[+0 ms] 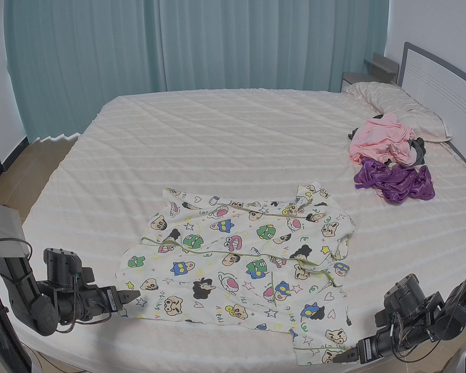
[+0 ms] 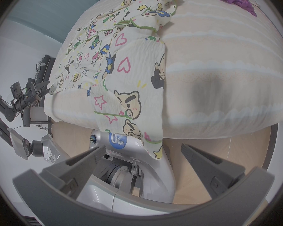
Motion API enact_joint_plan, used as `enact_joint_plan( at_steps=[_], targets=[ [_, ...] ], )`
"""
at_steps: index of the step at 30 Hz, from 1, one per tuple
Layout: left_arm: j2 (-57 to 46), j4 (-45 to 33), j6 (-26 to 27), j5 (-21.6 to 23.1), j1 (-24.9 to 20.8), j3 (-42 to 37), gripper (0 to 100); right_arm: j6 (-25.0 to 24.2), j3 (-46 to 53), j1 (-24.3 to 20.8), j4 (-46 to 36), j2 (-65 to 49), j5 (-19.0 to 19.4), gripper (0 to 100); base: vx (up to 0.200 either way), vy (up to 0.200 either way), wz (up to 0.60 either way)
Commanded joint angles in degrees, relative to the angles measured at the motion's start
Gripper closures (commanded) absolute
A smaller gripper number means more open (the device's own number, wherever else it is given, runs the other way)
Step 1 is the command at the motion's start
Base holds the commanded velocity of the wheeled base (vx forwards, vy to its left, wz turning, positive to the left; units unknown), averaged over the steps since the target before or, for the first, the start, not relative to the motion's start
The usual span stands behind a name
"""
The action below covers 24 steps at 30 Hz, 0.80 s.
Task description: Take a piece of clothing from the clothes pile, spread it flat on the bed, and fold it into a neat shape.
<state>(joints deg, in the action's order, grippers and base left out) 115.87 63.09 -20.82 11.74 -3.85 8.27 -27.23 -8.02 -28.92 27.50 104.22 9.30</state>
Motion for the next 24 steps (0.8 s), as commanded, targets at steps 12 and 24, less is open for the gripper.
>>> enact_joint_plan(
  at_steps=[12,24],
  targets=[
    [0.1,-0.4,0.2,-0.4,0.8,-3.2,100,0.0,0.3,-0.4,-0.1,0.4,0.2,0,0.000,0.000,0.00],
    [-5.7,-6.8,11.1,-0.6,8.1,-8.1,100,0.3,1.9,-1.5,0.1,1.2,0.0,0,0.000,0.000,0.00]
  ],
)
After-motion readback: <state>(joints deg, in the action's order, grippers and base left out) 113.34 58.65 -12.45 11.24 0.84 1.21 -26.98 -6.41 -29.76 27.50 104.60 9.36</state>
